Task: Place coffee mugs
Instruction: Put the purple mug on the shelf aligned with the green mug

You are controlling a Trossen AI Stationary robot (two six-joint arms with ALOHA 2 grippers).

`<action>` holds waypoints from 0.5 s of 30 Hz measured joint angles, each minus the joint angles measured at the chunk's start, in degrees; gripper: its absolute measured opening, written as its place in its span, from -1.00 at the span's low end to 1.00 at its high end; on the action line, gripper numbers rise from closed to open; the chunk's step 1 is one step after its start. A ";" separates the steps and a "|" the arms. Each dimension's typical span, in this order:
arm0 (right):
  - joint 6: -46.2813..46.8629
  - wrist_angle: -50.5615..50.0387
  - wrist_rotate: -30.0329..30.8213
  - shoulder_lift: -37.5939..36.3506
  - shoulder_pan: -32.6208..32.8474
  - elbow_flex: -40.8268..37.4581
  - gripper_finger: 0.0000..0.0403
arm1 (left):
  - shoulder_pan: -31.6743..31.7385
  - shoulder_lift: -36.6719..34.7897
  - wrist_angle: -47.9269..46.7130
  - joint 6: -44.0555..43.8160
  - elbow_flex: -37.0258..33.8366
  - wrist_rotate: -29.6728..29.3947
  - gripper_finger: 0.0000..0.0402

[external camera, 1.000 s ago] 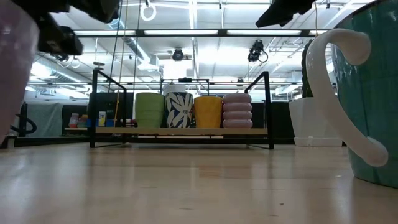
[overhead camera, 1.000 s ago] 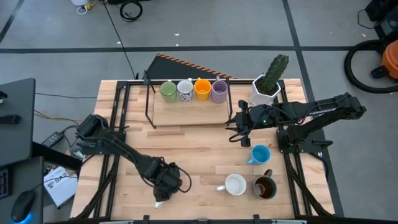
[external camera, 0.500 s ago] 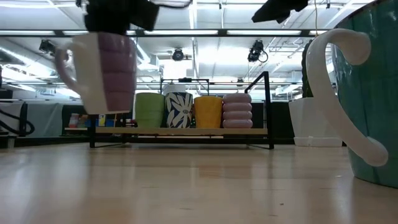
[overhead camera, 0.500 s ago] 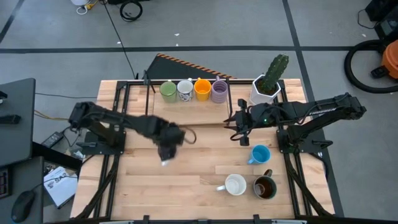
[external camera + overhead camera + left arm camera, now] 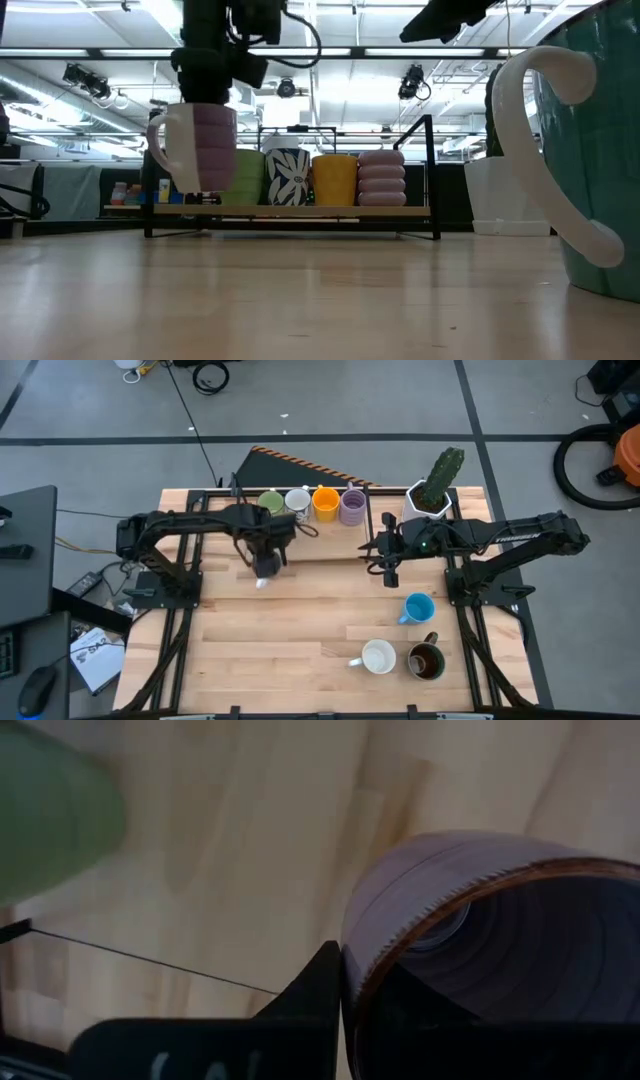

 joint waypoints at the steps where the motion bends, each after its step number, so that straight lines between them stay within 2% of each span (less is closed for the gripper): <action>1: 0.00 0.00 0.00 0.00 -0.12 0.01 -0.47 | 1.04 0.00 -0.06 1.15 0.00 0.12 -0.87; 7: -0.05 -0.02 -0.09 0.00 -0.17 0.01 -0.47 | 7.45 0.00 -0.22 6.63 0.00 1.69 -0.87; 15: -0.09 -0.01 -0.15 0.00 -0.17 0.00 -0.47 | 15.21 0.02 -0.13 7.00 0.00 2.42 -0.87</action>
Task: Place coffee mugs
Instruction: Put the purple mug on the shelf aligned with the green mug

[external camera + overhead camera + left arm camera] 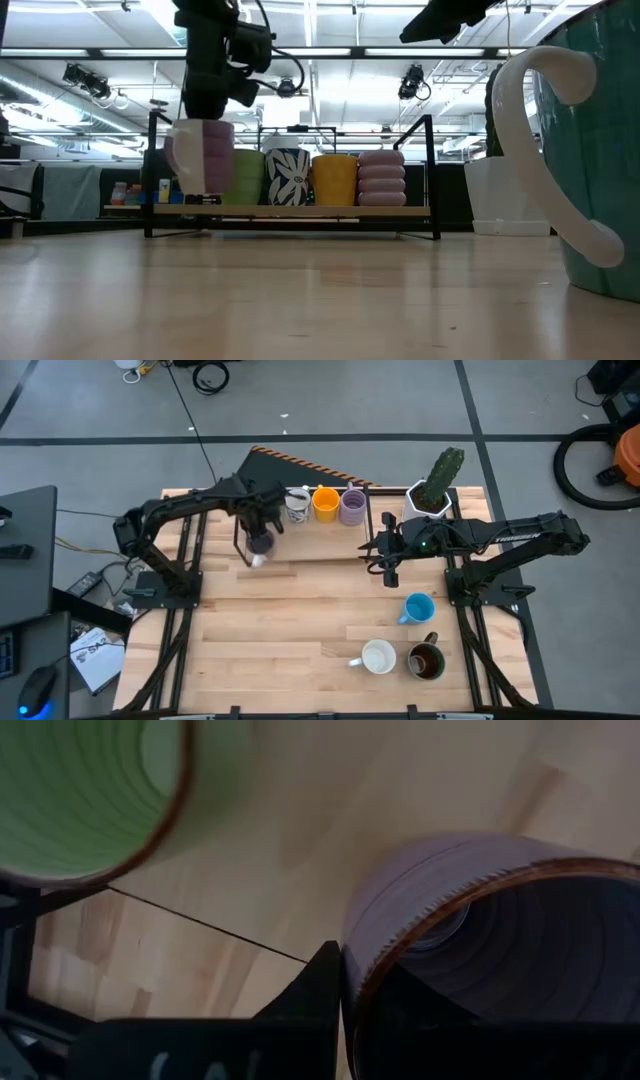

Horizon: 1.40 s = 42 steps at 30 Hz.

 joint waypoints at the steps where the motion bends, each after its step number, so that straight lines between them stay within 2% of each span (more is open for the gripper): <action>1: -0.01 0.00 0.00 0.00 0.00 0.00 -0.47 | 0.74 0.00 0.17 0.11 0.00 0.28 -0.87; 9: -0.01 0.08 0.00 -0.01 0.00 0.01 -0.47 | 4.98 1.53 1.07 -0.26 -0.07 1.22 -0.87; 27: -0.26 0.20 0.00 -0.02 0.00 0.01 -0.47 | 4.39 1.92 2.21 -4.58 -0.07 1.20 -0.85; 42: -0.46 0.21 0.00 -0.02 0.00 -0.01 -0.47 | 4.41 1.88 2.16 -4.33 -0.04 0.24 -0.50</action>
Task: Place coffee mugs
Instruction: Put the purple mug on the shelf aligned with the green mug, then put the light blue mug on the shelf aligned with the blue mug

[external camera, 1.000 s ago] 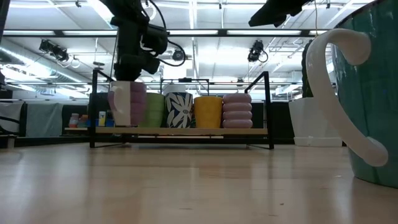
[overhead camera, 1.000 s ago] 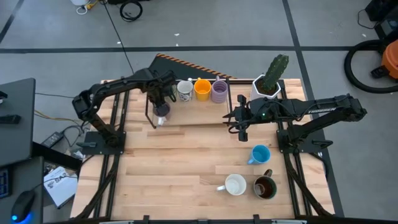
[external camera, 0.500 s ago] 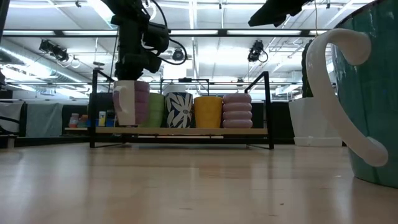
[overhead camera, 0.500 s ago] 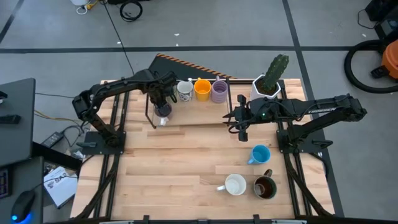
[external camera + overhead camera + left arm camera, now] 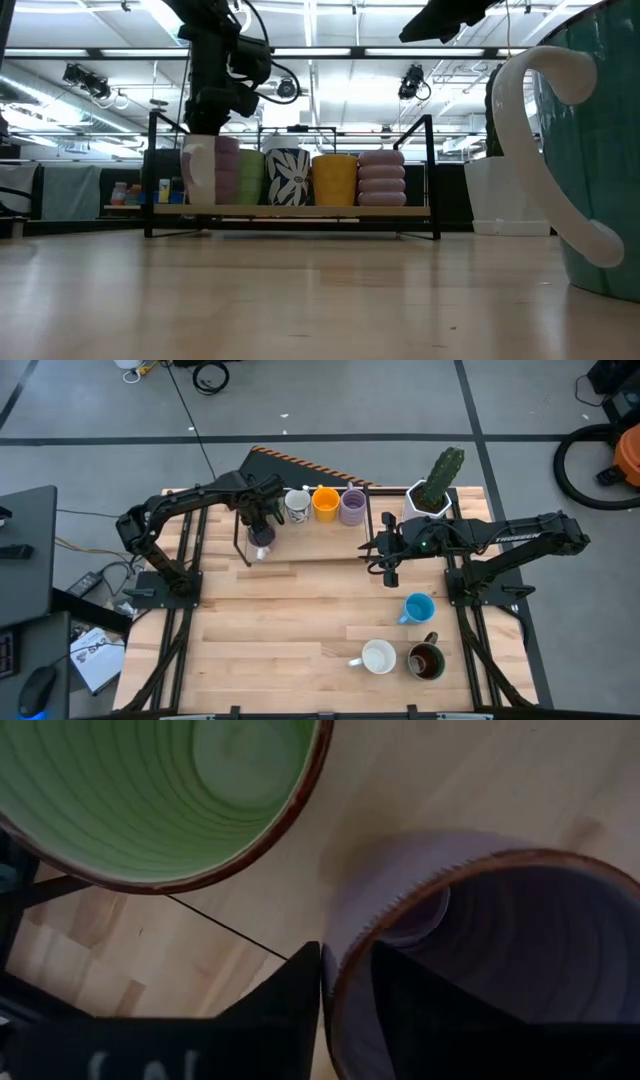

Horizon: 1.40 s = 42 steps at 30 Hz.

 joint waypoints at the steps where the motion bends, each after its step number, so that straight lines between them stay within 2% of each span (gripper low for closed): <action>1: 0.00 -0.02 0.00 0.00 0.00 0.02 -0.47 | 0.00 0.00 0.00 0.14 0.00 -0.26 -0.48; 15: 0.00 -0.01 0.20 0.00 0.00 0.01 -0.47 | -0.02 -0.03 -0.46 2.30 0.02 -1.92 -0.22; 19: 0.00 -0.01 0.21 0.00 0.00 0.02 -0.47 | -0.31 -1.03 -0.56 3.00 0.04 -4.69 -0.20; 30: 0.05 -0.02 0.28 0.00 0.00 0.02 -0.47 | -3.49 -7.51 4.46 5.41 0.04 -4.70 -0.20; 35: 0.44 -0.32 0.28 0.00 0.00 0.02 -0.47 | -8.19 -11.86 9.46 5.14 0.04 -4.72 -0.20; 42: 6.74 -1.75 -2.46 0.02 0.53 0.02 -0.47 | -20.57 -13.68 17.30 1.56 0.07 -4.48 -0.20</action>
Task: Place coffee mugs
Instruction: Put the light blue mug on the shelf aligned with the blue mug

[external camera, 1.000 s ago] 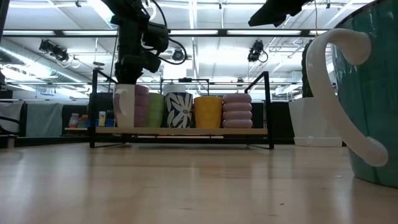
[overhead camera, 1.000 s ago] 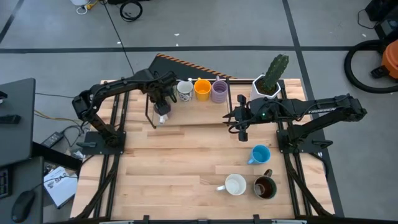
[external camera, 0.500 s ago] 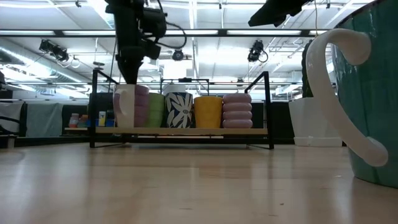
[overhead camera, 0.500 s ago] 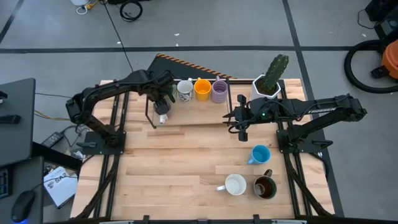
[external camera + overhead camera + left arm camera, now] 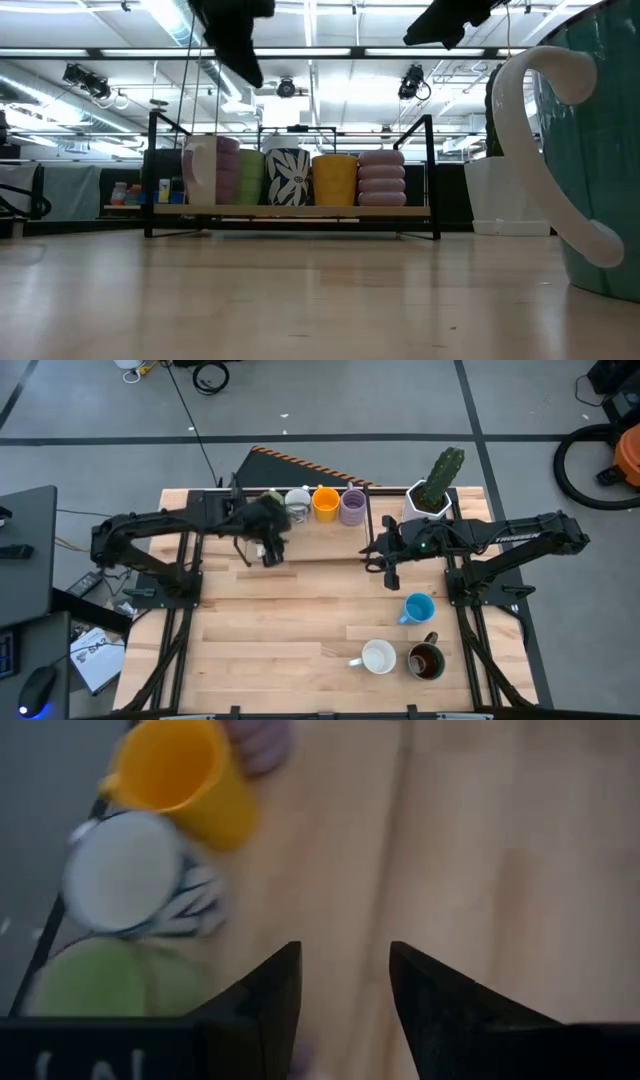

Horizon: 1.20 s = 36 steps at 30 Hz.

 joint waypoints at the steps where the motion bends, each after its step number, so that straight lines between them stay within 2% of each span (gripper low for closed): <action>1: 1.43 0.00 -0.51 0.16 0.78 0.00 -0.47 | -1.54 0.09 0.18 -0.54 0.00 -0.04 -0.20; 7: 6.02 -2.92 0.73 2.04 7.38 0.00 -0.47 | -8.52 0.68 1.30 -2.92 -0.04 -0.45 -0.20; 13: 12.47 -6.94 1.40 5.04 10.74 0.01 -0.47 | -12.71 1.24 3.48 -3.69 0.02 -0.36 -0.20; 17: 18.25 -13.96 1.39 6.75 12.46 0.50 -0.47 | -14.45 2.09 4.64 -2.28 -0.07 -0.11 -0.20; 24: 35.39 -30.41 3.99 9.35 15.91 4.72 -0.47 | -14.84 2.10 4.78 -1.55 -0.07 -0.17 -0.20; 29: 46.44 -38.38 -1.54 10.05 16.35 4.72 -0.47 | -14.72 2.10 4.70 -1.36 -0.07 -0.16 -0.20; 36: 52.66 -41.27 -10.82 12.18 15.70 4.66 -0.47 | -14.62 2.08 4.12 0.99 -0.07 -0.44 -0.20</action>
